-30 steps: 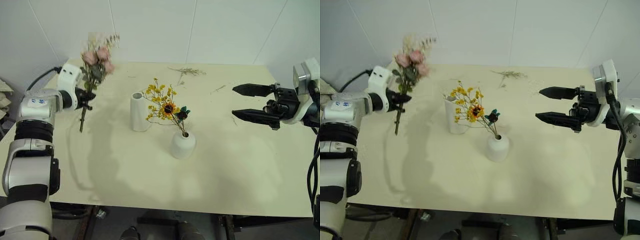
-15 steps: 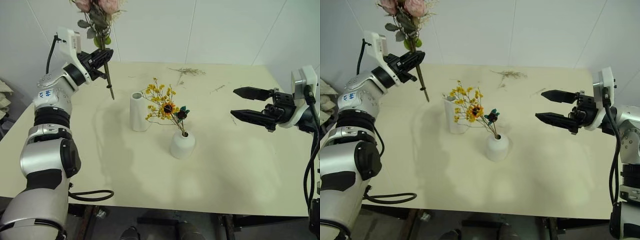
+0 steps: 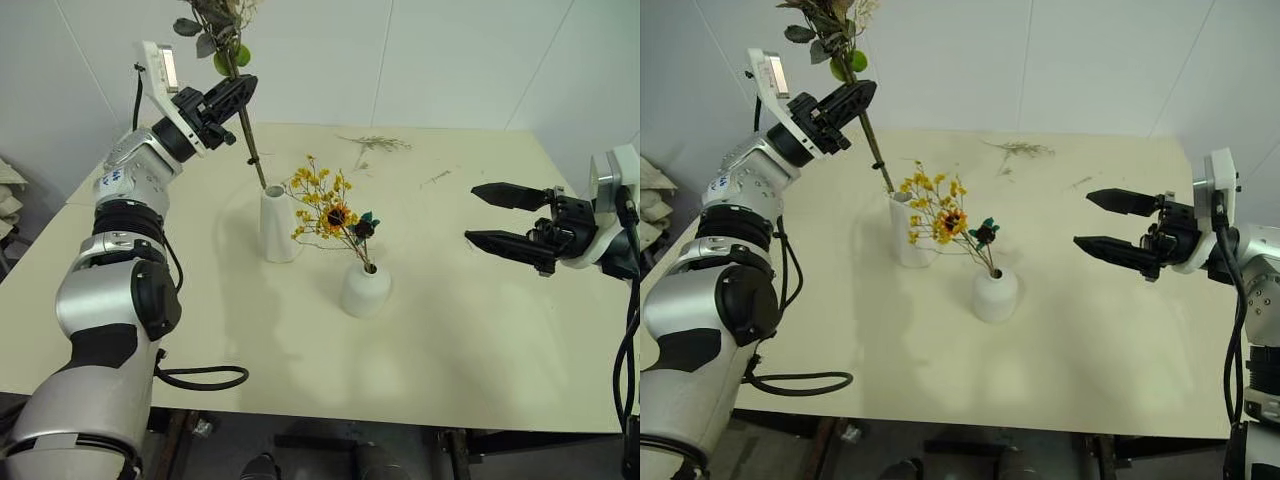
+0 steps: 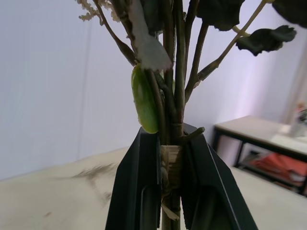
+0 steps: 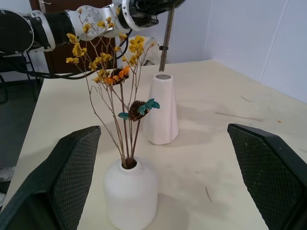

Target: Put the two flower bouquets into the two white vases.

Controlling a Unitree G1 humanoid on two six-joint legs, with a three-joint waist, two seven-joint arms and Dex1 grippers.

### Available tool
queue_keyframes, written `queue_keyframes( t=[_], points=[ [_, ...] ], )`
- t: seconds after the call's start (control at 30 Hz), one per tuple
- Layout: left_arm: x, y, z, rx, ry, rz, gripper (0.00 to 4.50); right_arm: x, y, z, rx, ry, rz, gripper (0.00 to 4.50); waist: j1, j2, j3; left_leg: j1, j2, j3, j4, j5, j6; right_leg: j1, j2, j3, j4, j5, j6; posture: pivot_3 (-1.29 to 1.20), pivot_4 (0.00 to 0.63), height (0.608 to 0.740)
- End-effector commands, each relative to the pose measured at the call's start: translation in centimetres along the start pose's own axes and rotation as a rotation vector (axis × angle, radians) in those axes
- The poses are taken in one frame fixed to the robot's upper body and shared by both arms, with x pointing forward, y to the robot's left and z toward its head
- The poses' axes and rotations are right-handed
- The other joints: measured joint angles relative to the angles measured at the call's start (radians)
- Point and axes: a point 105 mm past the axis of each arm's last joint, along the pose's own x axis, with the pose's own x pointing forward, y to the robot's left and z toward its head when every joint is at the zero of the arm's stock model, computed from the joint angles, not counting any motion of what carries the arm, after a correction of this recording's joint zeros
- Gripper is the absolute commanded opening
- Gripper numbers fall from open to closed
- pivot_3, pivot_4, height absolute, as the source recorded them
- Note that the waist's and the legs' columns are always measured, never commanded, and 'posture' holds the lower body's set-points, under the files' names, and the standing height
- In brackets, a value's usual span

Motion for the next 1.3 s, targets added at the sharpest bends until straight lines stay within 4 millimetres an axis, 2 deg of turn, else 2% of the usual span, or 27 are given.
queue_keyframes(
  t=[0.03,0.13,0.33,0.87,1.0,1.3],
  points=[
    [0.8,-1.4,2.0,0.012,-0.103,-0.102,0.2,0.0,0.5,1.3,-0.058,-0.041,-0.001,4.5,0.001,0.0,0.0,0.0,0.0,0.0,0.0,0.0,0.0,0.0,0.0,0.0,0.0,0.0,0.0,0.0,0.15,0.74],
    [0.5,-1.4,2.4,0.004,-0.172,-0.108,0.2,-0.1,0.7,1.3,-0.057,-0.042,-0.009,4.5,0.001,0.0,0.0,0.0,0.0,0.0,0.0,0.0,0.0,0.0,0.0,0.0,0.0,0.0,0.0,0.0,0.15,0.74],
    [0.1,-1.0,2.4,0.02,-0.182,-0.084,0.2,-0.3,1.1,1.1,-0.052,-0.038,-0.024,4.5,0.001,0.0,0.0,0.0,0.0,0.0,0.0,0.0,0.0,0.0,0.0,0.0,0.0,0.0,0.0,0.0,0.15,0.74],
    [-0.4,-0.7,1.1,0.057,-0.097,-0.082,0.2,-0.2,1.5,0.8,-0.046,-0.025,-0.026,4.5,0.001,0.0,0.0,0.0,0.0,0.0,0.0,0.0,0.0,0.0,0.0,0.0,0.001,0.0,0.0,0.0,0.15,0.74],
    [-0.5,-0.6,1.3,0.074,-0.109,-0.068,0.2,-0.2,1.6,0.8,-0.041,-0.025,-0.031,4.5,0.001,0.0,0.0,0.0,0.0,0.0,0.0,0.0,0.0,0.0,0.0,0.0,0.001,0.0,0.0,0.0,0.15,0.74],
    [-0.5,-0.4,-0.4,0.09,-0.042,-0.046,0.2,-0.1,1.7,0.7,-0.039,-0.022,-0.034,4.5,0.002,0.0,0.0,0.0,0.0,0.0,0.0,0.0,0.0,0.0,0.0,0.0,0.001,0.0,0.0,0.0,0.15,0.74]
  ],
)
